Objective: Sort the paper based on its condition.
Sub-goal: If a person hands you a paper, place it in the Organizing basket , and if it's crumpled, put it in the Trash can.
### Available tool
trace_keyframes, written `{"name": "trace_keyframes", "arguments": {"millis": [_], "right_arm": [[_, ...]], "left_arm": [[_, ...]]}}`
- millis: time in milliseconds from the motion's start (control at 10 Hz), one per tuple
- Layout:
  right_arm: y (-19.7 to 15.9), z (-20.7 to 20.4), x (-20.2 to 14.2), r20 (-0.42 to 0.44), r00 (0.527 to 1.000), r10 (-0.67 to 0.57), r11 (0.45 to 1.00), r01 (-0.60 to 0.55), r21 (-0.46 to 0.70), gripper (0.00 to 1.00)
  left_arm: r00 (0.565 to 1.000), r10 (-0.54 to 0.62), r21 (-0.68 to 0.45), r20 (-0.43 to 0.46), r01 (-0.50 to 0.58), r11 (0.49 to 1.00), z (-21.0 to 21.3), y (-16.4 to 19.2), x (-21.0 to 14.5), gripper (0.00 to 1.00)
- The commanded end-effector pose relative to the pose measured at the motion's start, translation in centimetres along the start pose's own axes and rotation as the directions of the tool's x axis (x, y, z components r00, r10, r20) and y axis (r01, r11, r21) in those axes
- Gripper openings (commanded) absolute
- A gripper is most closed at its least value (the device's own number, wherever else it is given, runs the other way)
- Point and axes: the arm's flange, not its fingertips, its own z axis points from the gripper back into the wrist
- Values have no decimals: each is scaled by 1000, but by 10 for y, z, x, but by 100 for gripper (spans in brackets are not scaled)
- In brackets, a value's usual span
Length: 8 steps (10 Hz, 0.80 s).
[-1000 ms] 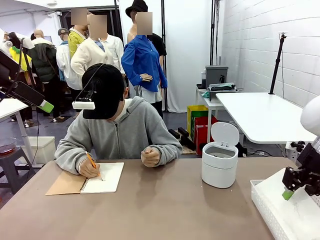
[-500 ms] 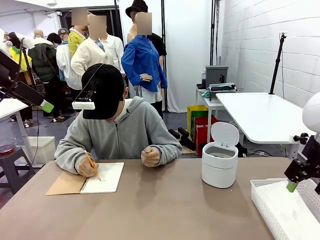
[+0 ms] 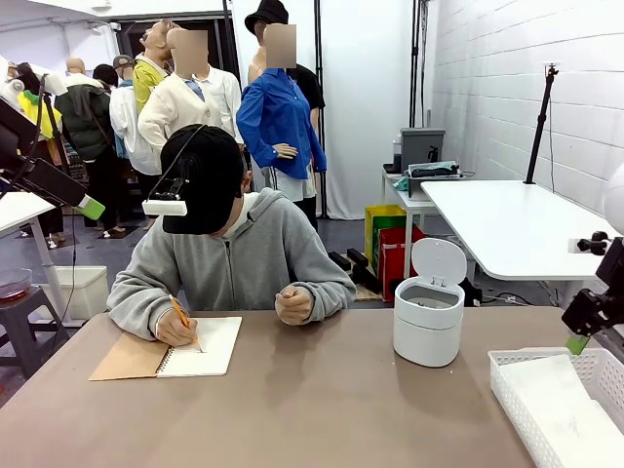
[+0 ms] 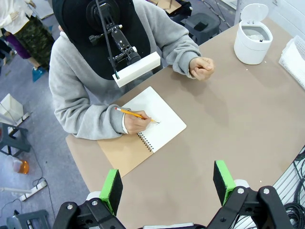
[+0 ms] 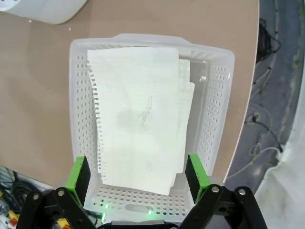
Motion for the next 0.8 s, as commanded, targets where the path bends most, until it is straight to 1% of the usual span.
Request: {"name": "trace_keyframes", "arguments": {"millis": [0, 100, 200, 300, 700], "right_arm": [[11, 3, -12, 12, 998, 61, 998, -61, -12, 100], [14, 8, -10, 26, 996, 85, 996, -85, 9, 100], [16, 9, -9, 47, 996, 72, 997, -73, 18, 100], [10, 12, -2, 25, 999, 42, 999, -42, -1, 100], [10, 12, -2, 25, 999, 42, 999, -42, -1, 100]], "left_arm": [[1000, 0, 1, 3, 0, 1000, 0, 0, 0, 100], [1000, 0, 1, 3, 0, 1000, 0, 0, 0, 100], [1000, 0, 1, 3, 0, 1000, 0, 0, 0, 100], [1000, 0, 1, 3, 0, 1000, 0, 0, 0, 100], [1000, 0, 1, 3, 0, 1000, 0, 0, 0, 100]]}}
